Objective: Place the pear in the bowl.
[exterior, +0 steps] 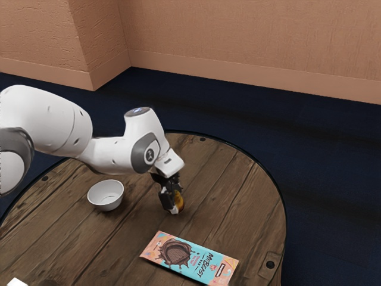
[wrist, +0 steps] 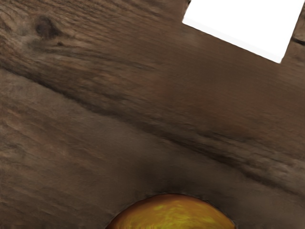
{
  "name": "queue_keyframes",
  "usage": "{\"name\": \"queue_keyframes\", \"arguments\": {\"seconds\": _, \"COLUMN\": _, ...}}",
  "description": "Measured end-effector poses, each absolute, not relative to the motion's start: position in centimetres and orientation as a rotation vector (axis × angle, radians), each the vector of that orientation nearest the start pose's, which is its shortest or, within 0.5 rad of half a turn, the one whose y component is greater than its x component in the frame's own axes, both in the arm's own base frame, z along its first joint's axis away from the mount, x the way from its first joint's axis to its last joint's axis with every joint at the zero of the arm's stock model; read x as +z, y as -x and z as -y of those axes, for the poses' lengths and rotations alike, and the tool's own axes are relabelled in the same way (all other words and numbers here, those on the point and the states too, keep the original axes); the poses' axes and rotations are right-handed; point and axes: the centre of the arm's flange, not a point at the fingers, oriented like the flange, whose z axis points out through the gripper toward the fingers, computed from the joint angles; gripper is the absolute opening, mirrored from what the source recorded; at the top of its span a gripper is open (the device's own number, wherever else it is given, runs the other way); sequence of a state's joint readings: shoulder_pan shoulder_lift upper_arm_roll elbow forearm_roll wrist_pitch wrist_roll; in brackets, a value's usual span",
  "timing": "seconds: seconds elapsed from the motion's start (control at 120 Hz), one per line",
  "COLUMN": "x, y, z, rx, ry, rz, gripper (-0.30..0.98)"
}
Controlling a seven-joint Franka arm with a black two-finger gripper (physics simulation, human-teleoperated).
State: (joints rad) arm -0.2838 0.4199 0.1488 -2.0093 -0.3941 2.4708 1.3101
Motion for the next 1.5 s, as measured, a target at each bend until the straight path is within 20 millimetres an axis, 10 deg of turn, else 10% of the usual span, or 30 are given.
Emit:
{"name": "queue_keyframes", "arguments": {"seconds": 0.275, "x": 25.5, "y": -60.5, "z": 8.2, "rx": -0.287, "ry": 2.686, "rz": -1.836, "gripper": 0.16}}
{"name": "queue_keyframes", "arguments": {"seconds": 0.425, "x": 33.4, "y": -58.2, "z": 6.8, "rx": -0.433, "ry": 2.636, "rz": -1.835, "gripper": -0.01}}
{"name": "queue_keyframes", "arguments": {"seconds": 0.592, "x": 39.6, "y": -53.7, "z": -3.0, "rx": -0.488, "ry": 2.665, "rz": -1.672, "gripper": -0.11}}
{"name": "queue_keyframes", "arguments": {"seconds": 0.808, "x": 35.0, "y": -52.2, "z": -16.8, "rx": -0.293, "ry": 2.822, "rz": -1.418, "gripper": -0.11}}
{"name": "queue_keyframes", "arguments": {"seconds": 0.95, "x": 33.3, "y": -55.7, "z": -11.9, "rx": -0.244, "ry": 2.744, "rz": -1.589, "gripper": -0.11}}
{"name": "queue_keyframes", "arguments": {"seconds": 1.117, "x": 32.0, "y": -56.4, "z": -11.9, "rx": -0.21, "ry": 2.743, "rz": -1.613, "gripper": -0.08}}
{"name": "queue_keyframes", "arguments": {"seconds": 1.5, "x": 32.2, "y": -55.9, "z": -11.3, "rx": -0.188, "ry": 2.751, "rz": -1.68, "gripper": 0.54}}
